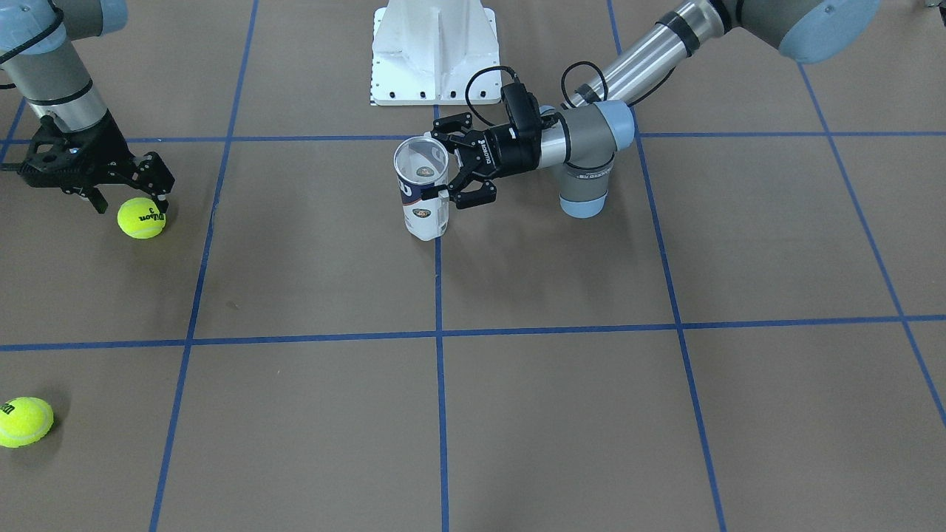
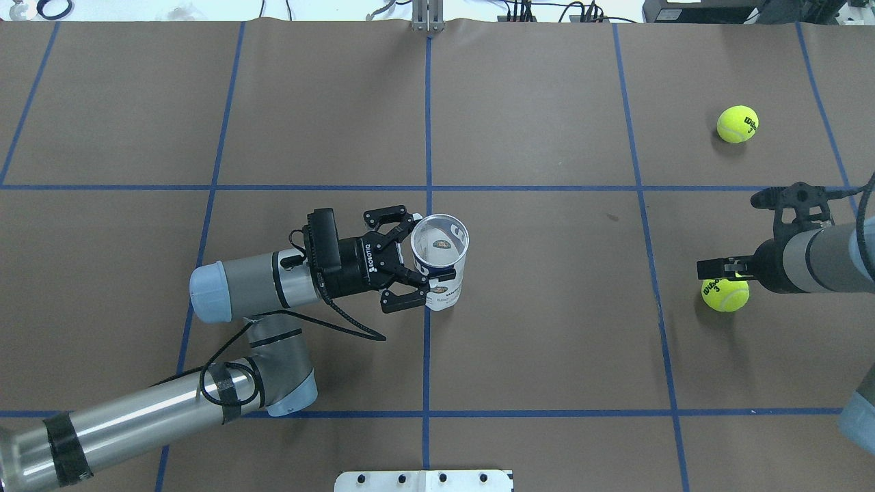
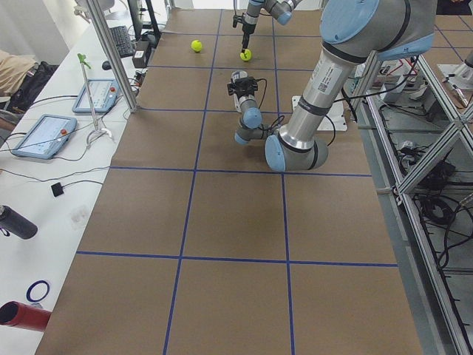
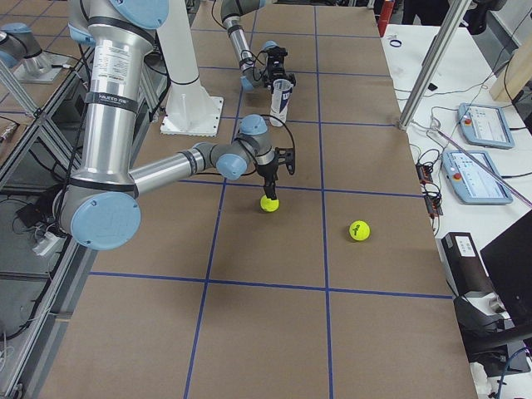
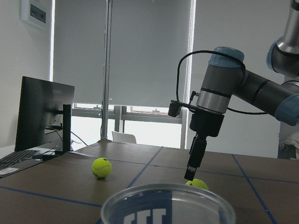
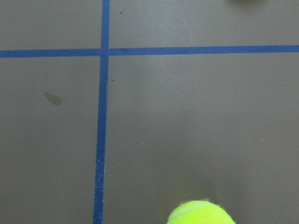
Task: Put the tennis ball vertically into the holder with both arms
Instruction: 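Reach the right gripper to the nearer yellow ball while left holds the can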
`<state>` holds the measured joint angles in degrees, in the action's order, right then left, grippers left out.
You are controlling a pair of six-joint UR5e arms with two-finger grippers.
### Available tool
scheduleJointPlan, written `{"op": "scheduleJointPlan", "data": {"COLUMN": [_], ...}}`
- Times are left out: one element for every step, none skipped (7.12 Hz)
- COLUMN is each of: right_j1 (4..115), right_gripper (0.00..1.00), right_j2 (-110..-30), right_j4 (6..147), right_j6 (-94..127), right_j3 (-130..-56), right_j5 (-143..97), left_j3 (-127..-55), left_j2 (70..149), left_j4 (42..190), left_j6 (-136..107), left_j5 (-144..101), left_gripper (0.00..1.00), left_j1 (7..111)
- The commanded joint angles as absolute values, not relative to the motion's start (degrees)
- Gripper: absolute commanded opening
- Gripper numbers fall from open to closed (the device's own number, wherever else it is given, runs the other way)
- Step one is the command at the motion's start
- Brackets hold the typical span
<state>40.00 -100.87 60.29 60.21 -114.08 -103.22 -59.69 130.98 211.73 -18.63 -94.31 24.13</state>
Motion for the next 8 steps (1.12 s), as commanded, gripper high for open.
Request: {"op": "scheduleJointPlan", "data": {"right_j1": [39.8, 39.7, 39.4, 39.0, 38.2, 37.6, 37.3, 37.0], "right_gripper": [0.99, 0.99, 0.99, 1.0, 1.0, 1.0, 1.0, 0.97], "right_j2": [-101.7, -101.7, -101.5, -101.3, -101.3, -101.3, -101.3, -101.3], "right_j4": [55.0, 55.0, 54.9, 54.9, 54.8, 54.9, 54.8, 54.8], "right_j6": [59.9, 59.9, 60.2, 60.1, 60.2, 60.3, 60.3, 60.3], "right_j3": [-110.8, -110.4, -109.1, -108.8, -108.9, -108.9, -108.8, -108.8], "right_j5": [-103.2, -103.2, -103.2, -103.3, -103.4, -103.4, -103.3, -103.2], "left_j3": [-59.6, -59.6, -59.6, -59.6, -59.6, -59.6, -59.6, -59.6], "left_j2": [131.0, 131.0, 131.0, 131.0, 131.0, 131.0, 131.0, 131.0], "left_j4": [211.7, 211.7, 211.7, 211.7, 211.7, 211.7, 211.7, 211.7], "left_j6": [-18.6, -18.6, -18.6, -18.6, -18.6, -18.5, -18.5, -18.5], "left_j5": [-94.3, -94.3, -94.3, -94.3, -94.3, -94.3, -94.3, -94.3], "left_gripper": [0.83, 0.83, 0.83, 0.83, 0.83, 0.83, 0.83, 0.83], "left_j1": [24.2, 24.2, 24.2, 24.2, 24.2, 24.2, 24.2, 24.2]}}
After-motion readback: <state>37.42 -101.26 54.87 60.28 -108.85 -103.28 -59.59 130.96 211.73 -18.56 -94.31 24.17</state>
